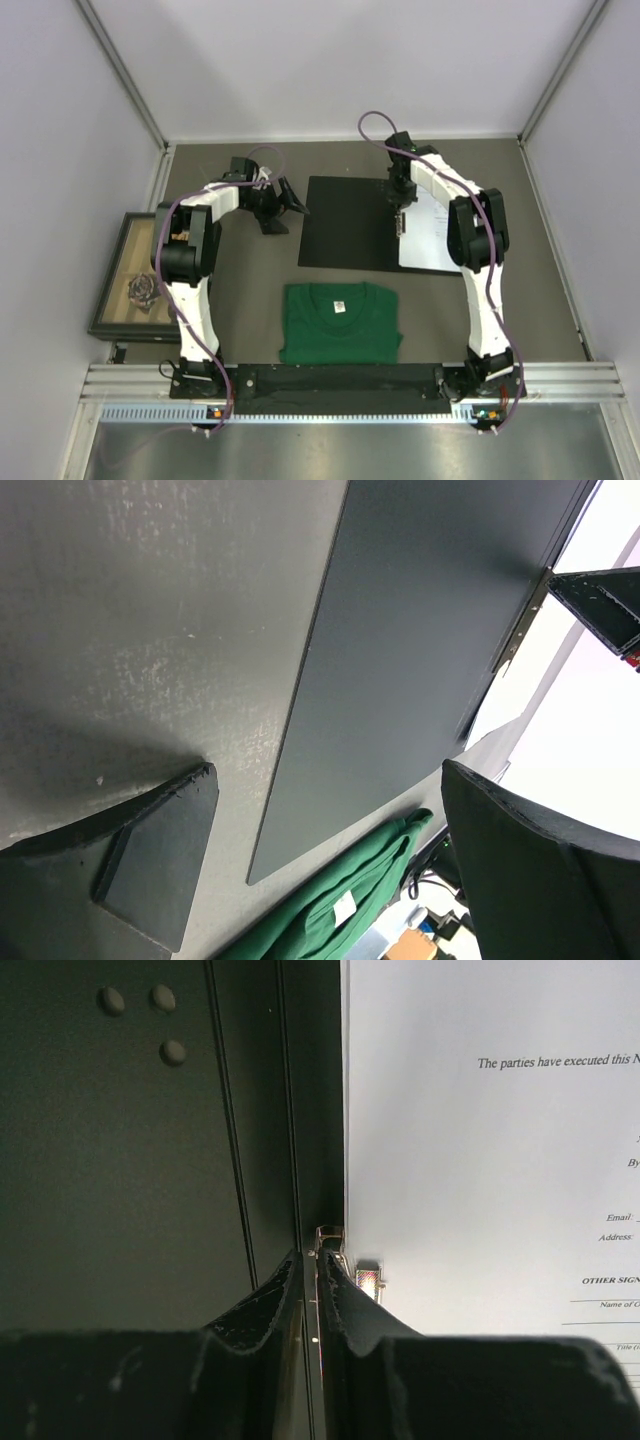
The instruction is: Put the files into the folder
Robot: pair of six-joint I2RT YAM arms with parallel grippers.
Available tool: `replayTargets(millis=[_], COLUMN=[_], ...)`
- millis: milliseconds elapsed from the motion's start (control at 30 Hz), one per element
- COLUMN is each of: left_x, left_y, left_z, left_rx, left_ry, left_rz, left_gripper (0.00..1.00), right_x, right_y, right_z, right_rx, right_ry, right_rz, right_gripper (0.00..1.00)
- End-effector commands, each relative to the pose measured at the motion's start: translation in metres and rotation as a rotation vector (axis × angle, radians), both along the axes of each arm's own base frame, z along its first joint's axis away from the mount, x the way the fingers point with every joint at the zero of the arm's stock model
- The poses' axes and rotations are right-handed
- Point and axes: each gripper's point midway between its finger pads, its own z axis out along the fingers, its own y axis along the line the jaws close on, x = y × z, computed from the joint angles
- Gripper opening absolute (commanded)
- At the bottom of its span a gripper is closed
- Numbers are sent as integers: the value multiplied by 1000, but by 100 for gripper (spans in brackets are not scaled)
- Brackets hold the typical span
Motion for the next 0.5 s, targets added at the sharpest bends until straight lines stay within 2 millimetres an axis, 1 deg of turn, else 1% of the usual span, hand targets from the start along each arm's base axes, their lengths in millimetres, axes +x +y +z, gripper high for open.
replayTargets(millis=[0, 33, 133, 233, 267, 300, 333, 400, 433, 467], left_x=[2, 2, 2, 2, 2, 2, 2, 2, 1, 1], left_y=[-4, -3, -4, -4, -4, -4, -4, -4, -4, -5], left_z=[2, 3, 2, 2, 3, 2, 2, 2, 1, 1], left_rx=[-14, -14, -16, -15, -17, -15, -12, -15, -18, -20], left_ry=[-29, -31, -30, -31, -33, -34, -35, -35, -32, -29], left_rz=[-17, -18, -18, -18, -18, -16, -14, -13, -12, -14], left_gripper=[98, 98, 98, 98, 98, 98, 98, 98, 98, 98], right_x=[7, 4, 2, -5, -11, -12, -20, -22, -27, -28], right_y=[3, 2, 3, 3, 1, 1, 3, 3, 4, 2], right_z=[5, 1, 0, -4, -9, -8, -14, -17, -21, -22], right_rx=[-40, -50, -67, -88, -106, -104, -110, -117, -124, -131], right_ry=[-34, -25, -25, -12, 2, -8, 9, 0, 9, 9], right_rz=[11, 14, 17, 9, 7, -3, 2, -17, -16, -26], right_gripper=[11, 11, 12, 12, 12, 11, 10, 9, 6, 3])
